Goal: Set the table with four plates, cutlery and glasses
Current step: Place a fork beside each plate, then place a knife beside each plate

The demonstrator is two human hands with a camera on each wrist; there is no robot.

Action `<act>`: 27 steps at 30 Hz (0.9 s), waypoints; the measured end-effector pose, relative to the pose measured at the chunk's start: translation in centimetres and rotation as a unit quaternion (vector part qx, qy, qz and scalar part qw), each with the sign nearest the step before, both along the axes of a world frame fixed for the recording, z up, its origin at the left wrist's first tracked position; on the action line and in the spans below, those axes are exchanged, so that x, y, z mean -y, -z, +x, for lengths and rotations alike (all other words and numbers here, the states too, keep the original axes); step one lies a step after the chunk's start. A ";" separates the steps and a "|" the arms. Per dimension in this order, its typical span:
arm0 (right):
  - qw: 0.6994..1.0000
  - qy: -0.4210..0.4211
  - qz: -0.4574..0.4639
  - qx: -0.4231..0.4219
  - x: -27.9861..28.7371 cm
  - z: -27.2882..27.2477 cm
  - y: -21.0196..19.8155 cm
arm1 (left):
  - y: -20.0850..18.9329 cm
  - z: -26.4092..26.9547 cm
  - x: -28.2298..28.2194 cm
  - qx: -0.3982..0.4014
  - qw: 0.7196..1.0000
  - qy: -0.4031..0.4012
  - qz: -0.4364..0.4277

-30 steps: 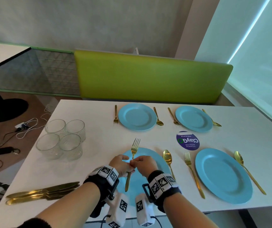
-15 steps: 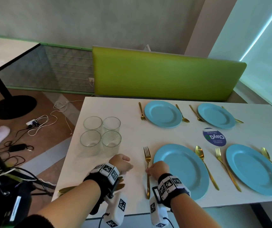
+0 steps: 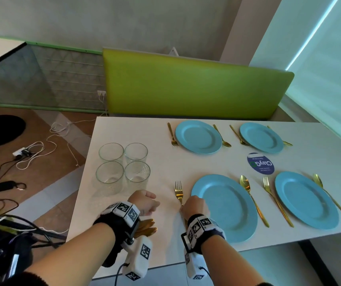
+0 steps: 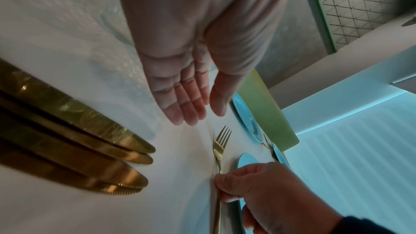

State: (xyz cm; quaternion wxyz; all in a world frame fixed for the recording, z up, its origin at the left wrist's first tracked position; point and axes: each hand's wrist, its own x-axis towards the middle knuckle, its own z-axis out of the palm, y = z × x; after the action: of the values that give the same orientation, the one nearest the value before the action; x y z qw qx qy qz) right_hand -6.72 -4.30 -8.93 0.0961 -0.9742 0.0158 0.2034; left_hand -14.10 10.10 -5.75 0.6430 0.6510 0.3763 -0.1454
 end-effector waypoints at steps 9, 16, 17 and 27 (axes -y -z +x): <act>0.999 0.017 0.005 0.033 0.4 0.2 0.1 | 0.3 -0.4 -0.9 -0.008 1.000 -0.015 -0.022; 0.999 0.030 0.020 0.032 1.4 0.3 0.1 | 0.7 -1.0 -1.3 -0.009 1.000 -0.015 -0.007; 0.999 0.031 0.019 0.032 1.5 0.2 0.0 | 0.7 -1.0 -1.2 -0.009 1.000 -0.016 -0.006; 0.999 0.033 0.024 0.034 2.0 0.4 0.2 | 1.3 -1.5 -2.3 -0.018 0.995 0.023 0.096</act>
State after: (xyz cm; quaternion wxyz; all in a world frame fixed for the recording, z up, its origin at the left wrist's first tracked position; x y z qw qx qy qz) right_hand -6.37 -6.30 -9.11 0.1264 -0.9770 0.0401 0.1670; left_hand -15.63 12.39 -7.06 0.5669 0.7154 0.3855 -0.1351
